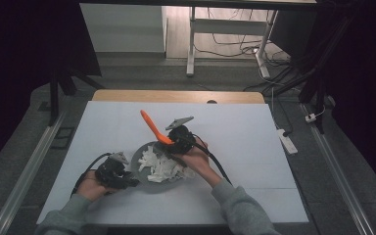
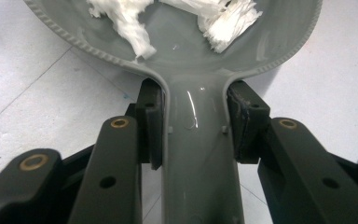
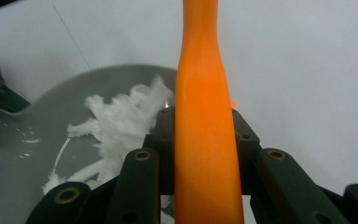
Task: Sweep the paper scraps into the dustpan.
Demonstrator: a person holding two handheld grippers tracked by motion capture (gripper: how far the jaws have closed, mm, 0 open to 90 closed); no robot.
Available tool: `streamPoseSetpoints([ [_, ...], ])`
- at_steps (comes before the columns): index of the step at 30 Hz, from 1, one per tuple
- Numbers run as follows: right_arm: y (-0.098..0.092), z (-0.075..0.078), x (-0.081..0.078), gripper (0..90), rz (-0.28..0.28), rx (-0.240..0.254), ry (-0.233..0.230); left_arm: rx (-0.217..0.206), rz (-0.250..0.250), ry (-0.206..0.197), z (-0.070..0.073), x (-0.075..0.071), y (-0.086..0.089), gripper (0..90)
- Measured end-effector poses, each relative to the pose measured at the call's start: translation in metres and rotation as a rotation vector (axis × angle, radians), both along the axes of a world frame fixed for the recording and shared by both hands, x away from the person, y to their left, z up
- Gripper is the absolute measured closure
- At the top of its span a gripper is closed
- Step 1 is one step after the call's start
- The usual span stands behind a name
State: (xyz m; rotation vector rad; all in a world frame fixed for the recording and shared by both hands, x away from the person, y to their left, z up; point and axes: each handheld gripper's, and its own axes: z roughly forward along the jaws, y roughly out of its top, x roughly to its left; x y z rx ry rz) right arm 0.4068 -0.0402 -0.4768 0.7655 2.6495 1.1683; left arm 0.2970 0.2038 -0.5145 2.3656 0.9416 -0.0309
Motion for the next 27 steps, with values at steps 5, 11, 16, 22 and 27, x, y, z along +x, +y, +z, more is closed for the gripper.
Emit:
streamPoseSetpoints([
  [5,-0.017,0.015,0.001,70.4,-0.057,0.067,-0.03,0.0,-0.001,0.0,0.0,0.0,0.0,61.3],
  [11,-0.037,0.026,-0.001,70.4,-0.129,0.1,-0.067,-0.001,-0.003,-0.001,0.001,-0.002,0.001,61.3],
  [16,-0.055,0.026,-0.001,70.4,-0.178,0.096,-0.066,-0.005,-0.002,-0.001,0.001,-0.004,0.002,61.3],
  [22,-0.074,0.019,-0.005,70.4,-0.232,0.062,-0.053,-0.007,-0.006,0.0,0.001,-0.007,0.005,61.3],
  [27,-0.085,0.014,-0.01,70.3,-0.248,0.034,-0.043,-0.007,-0.007,0.0,0.001,-0.008,0.006,61.3],
])
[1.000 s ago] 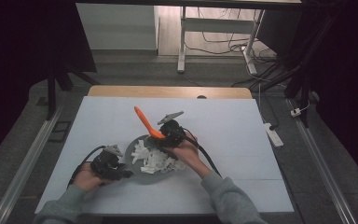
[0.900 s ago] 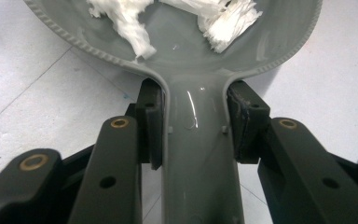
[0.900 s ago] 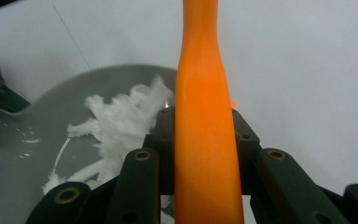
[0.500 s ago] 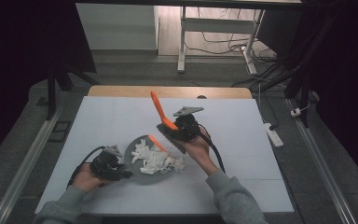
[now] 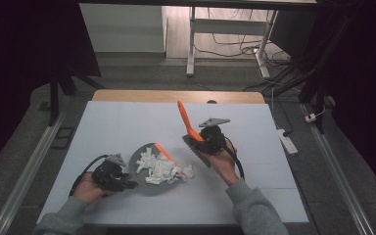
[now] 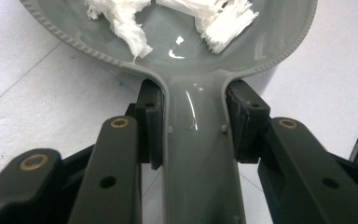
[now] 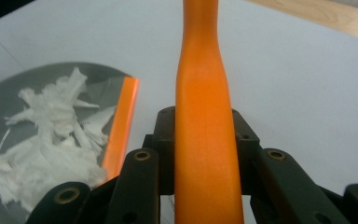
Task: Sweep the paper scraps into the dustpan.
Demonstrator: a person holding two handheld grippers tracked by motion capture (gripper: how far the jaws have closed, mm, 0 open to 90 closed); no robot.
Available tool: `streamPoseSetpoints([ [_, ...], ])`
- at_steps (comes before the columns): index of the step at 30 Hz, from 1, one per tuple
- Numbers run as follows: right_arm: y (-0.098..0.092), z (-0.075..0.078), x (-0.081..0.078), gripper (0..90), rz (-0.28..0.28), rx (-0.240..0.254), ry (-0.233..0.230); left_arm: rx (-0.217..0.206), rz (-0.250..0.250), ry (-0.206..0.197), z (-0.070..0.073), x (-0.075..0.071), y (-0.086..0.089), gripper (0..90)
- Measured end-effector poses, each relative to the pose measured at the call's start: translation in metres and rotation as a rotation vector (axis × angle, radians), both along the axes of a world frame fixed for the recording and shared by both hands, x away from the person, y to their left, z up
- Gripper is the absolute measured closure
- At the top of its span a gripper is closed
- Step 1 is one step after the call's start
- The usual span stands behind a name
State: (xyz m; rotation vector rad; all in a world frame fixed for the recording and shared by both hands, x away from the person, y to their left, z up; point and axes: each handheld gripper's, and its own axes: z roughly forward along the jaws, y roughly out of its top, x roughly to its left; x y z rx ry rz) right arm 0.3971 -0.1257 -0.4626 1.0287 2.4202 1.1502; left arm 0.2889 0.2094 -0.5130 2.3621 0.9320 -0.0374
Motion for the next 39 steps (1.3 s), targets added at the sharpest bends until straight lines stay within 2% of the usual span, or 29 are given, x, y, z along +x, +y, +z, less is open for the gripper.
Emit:
streamPoseSetpoints([
  [9,-0.01,-0.006,-0.009,70.4,-0.024,-0.023,0.019,0.001,-0.021,0.001,0.001,-0.004,0.003,61.3],
  [16,-0.003,-0.012,-0.012,70.3,0.007,-0.033,0.038,-0.005,-0.049,0.005,0.002,-0.008,0.003,61.3],
  [24,0.014,-0.02,-0.018,70.3,0.036,-0.046,0.066,0.0,-0.074,0.006,0.003,-0.011,-0.002,61.2],
  [30,0.034,-0.027,-0.025,70.4,0.068,-0.087,0.069,-0.002,-0.08,0.006,0.003,-0.012,-0.004,61.2],
  [34,0.042,-0.029,-0.029,70.4,0.092,-0.059,0.095,0.0,-0.087,0.004,0.003,-0.012,-0.009,61.3],
  [39,0.064,-0.028,-0.04,70.4,0.185,0.003,0.126,0.0,-0.095,0.005,0.003,-0.011,-0.013,61.2],
])
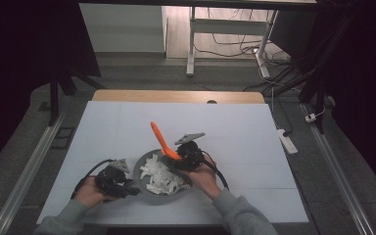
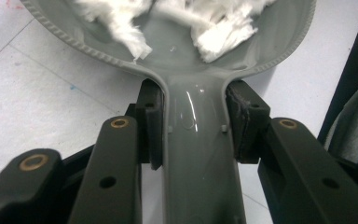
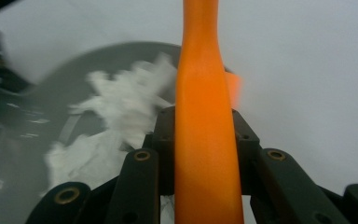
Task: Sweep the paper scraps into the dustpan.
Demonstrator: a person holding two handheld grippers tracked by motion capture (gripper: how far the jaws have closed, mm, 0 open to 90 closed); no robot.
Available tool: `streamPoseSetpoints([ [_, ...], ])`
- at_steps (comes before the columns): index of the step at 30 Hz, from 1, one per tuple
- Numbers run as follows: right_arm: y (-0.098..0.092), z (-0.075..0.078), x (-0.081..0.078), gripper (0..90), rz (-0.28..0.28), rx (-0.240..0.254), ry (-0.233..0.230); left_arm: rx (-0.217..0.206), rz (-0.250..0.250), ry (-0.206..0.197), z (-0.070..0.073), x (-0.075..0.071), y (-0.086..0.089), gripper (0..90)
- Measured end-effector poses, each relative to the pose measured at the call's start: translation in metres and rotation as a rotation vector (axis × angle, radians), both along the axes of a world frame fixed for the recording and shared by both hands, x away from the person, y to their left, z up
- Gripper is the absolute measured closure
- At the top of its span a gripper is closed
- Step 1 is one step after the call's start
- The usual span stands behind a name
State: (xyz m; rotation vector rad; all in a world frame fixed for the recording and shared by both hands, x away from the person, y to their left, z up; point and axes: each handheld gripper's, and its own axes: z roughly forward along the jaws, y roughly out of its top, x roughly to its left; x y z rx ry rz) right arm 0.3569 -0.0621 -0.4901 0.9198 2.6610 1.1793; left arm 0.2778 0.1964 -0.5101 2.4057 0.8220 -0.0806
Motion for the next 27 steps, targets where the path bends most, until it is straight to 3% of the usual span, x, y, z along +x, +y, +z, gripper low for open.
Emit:
streamPoseSetpoints([
  [3,0.01,0.004,-0.007,70.3,0.043,0.012,-0.01,0.0,0.002,-0.002,0.0,-0.001,0.0,61.2],
  [6,0.006,0.011,-0.008,70.3,0.04,0.018,-0.054,-0.003,0.002,-0.003,-0.001,-0.001,0.001,61.2],
  [9,-0.006,0.019,-0.004,70.4,-0.004,0.023,-0.098,-0.004,0.004,-0.003,-0.001,-0.001,0.001,61.2],
  [12,-0.02,0.024,0.004,70.3,-0.043,0.035,-0.105,-0.005,0.006,-0.004,-0.001,-0.001,0.002,61.2],
  [17,-0.041,0.023,0.018,70.4,-0.128,0.004,-0.126,-0.005,0.017,-0.004,-0.001,-0.001,0.002,61.2],
  [21,-0.05,0.014,0.029,70.4,-0.188,-0.028,-0.102,-0.005,0.025,-0.006,-0.002,-0.001,0.001,61.2],
  [27,-0.043,0.0,0.031,70.4,-0.206,-0.076,-0.045,-0.003,0.038,-0.005,-0.002,0.0,0.0,61.2],
])
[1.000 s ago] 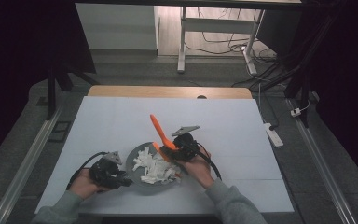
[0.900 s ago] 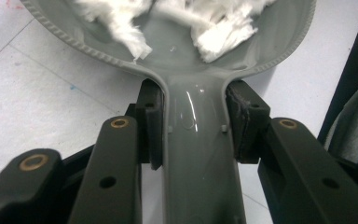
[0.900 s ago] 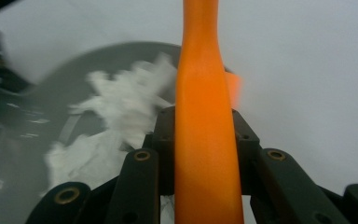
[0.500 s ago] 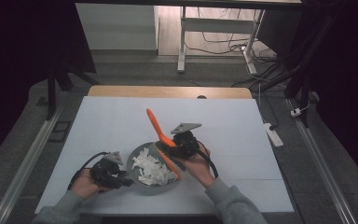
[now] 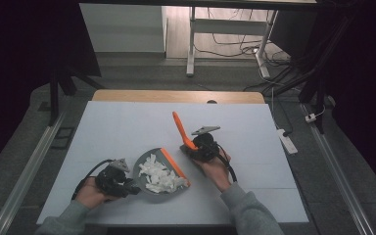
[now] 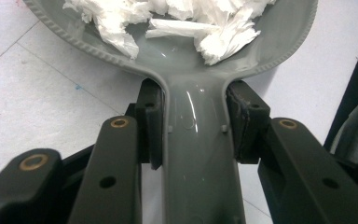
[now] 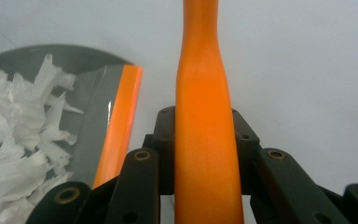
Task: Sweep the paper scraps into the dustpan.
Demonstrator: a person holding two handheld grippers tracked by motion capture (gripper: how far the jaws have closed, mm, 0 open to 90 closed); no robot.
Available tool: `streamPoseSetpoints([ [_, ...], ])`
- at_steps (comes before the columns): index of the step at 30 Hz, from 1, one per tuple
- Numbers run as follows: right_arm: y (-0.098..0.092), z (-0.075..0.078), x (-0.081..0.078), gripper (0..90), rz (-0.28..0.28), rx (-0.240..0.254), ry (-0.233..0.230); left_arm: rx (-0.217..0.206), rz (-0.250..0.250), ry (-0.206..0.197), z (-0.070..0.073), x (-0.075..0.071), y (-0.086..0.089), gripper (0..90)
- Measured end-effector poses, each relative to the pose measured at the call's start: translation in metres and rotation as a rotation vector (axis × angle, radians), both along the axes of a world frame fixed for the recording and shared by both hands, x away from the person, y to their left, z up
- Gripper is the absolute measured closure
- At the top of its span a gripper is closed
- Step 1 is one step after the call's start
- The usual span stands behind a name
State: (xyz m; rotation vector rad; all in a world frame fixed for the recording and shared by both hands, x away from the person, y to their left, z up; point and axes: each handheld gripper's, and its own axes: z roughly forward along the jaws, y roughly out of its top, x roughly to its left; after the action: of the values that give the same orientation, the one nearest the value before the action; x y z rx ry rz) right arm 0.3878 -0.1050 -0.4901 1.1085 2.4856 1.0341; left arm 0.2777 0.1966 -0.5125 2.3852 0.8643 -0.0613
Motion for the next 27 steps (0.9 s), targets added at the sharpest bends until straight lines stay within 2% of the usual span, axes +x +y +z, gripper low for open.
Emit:
streamPoseSetpoints([
  [5,0.014,-0.004,-0.009,70.4,0.029,0.009,0.035,-0.007,0.013,0.004,-0.001,0.0,-0.002,61.2],
  [8,0.026,-0.006,-0.016,70.4,0.08,0.022,0.046,-0.006,0.014,0.005,-0.002,0.0,-0.002,61.2],
  [10,0.033,-0.004,-0.021,70.4,0.094,0.025,0.029,-0.007,0.015,0.006,-0.002,0.0,-0.002,61.2],
  [13,0.036,-0.001,-0.025,70.4,0.124,0.101,0.08,-0.003,0.015,0.003,-0.002,0.0,-0.002,61.2],
  [15,0.04,0.001,-0.029,70.4,0.139,0.081,0.055,-0.006,0.015,0.003,-0.002,0.0,-0.002,61.2],
  [17,0.04,0.004,-0.03,70.4,0.152,0.103,0.039,-0.011,0.017,0.006,-0.003,0.001,-0.002,61.2],
  [22,0.027,0.013,-0.023,70.3,0.127,0.153,0.001,-0.031,0.027,0.004,-0.003,0.001,-0.001,61.2],
  [27,0.008,0.018,-0.013,70.3,0.063,0.178,-0.019,-0.045,0.047,0.003,-0.004,0.002,0.001,61.2],
])
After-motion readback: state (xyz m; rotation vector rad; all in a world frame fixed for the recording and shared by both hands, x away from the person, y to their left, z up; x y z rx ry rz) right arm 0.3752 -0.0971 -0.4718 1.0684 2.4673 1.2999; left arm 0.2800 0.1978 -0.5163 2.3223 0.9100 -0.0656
